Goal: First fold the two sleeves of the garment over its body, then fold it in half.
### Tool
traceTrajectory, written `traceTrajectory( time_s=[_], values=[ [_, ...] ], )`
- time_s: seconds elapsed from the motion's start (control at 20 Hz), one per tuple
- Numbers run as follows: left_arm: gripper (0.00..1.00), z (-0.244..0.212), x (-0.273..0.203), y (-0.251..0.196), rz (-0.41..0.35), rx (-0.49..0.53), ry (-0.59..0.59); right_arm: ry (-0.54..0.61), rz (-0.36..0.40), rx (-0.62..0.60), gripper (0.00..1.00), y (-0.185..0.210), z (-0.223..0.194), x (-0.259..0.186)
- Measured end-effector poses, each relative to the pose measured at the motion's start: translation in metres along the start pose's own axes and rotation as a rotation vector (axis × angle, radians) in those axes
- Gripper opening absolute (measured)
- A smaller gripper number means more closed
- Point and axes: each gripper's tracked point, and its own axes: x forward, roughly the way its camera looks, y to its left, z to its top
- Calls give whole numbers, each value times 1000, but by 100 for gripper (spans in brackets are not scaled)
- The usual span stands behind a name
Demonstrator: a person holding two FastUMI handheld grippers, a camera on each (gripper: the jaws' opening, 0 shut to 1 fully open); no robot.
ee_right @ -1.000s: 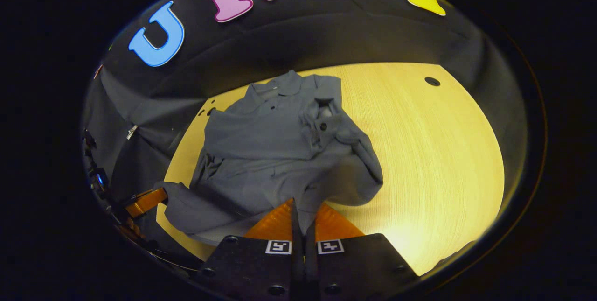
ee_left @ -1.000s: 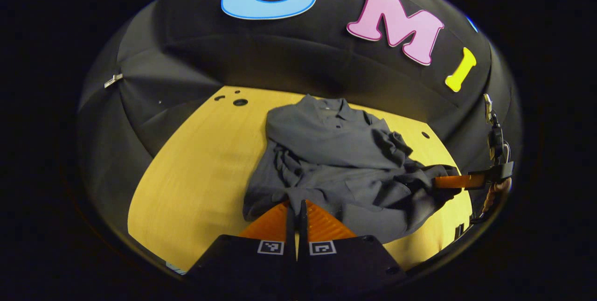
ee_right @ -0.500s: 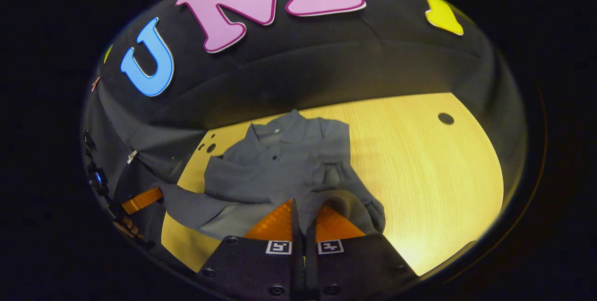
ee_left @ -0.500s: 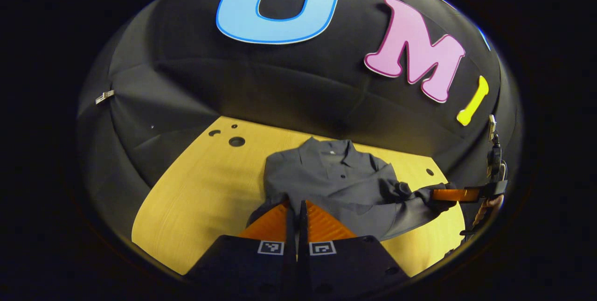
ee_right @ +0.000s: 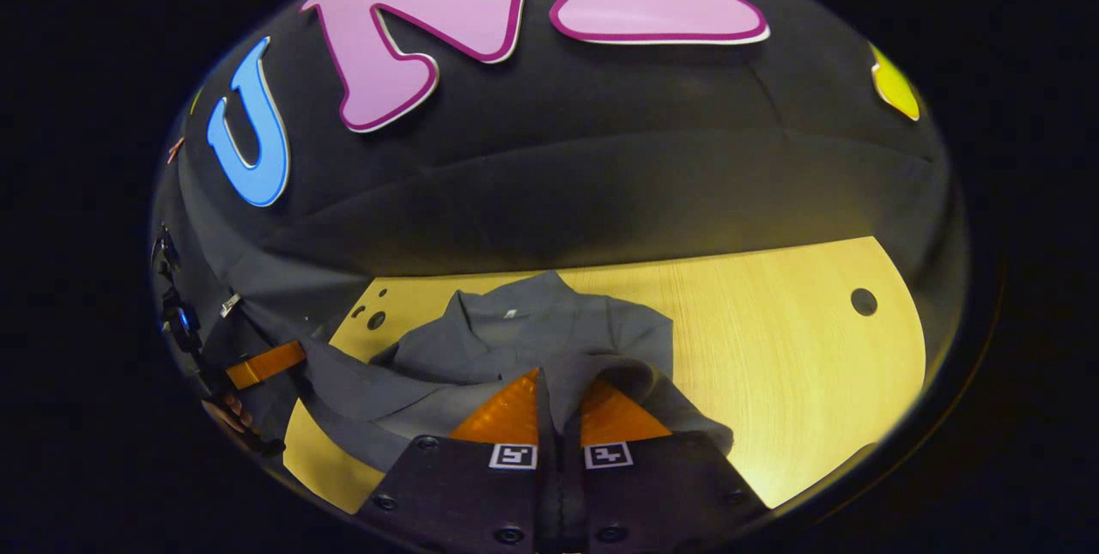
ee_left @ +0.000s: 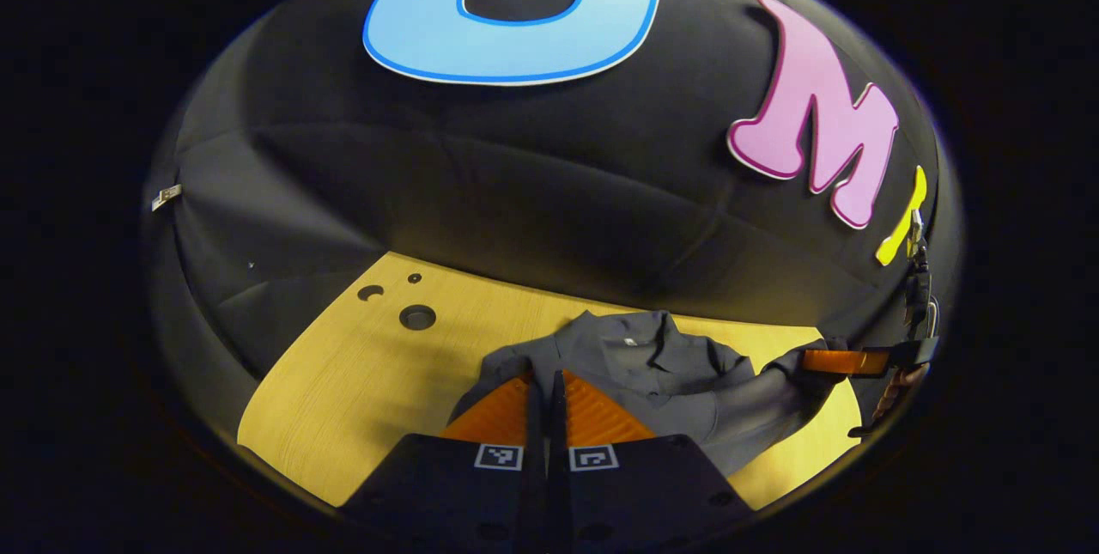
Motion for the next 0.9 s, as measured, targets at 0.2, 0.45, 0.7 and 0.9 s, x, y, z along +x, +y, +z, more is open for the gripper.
traceTrajectory(
  time_s=[0.2, 0.45, 0.7, 0.9],
  values=[
    [5, -10, 41, 12, 10, -31, 10, 7, -19, 57, 5, -14, 2, 37],
    [9, -32, 59, 30, 76, -88, 44, 60, -50, 107, 12, -28, -20, 67],
    [37, -11, 43, 31, 95, -58, -9, 69, -84, 66, 74, -31, -18, 54],
    [92, 17, 9, 31, 105, -16, -65, 0, -108, 22, 99, -31, 6, 18]
  ],
)
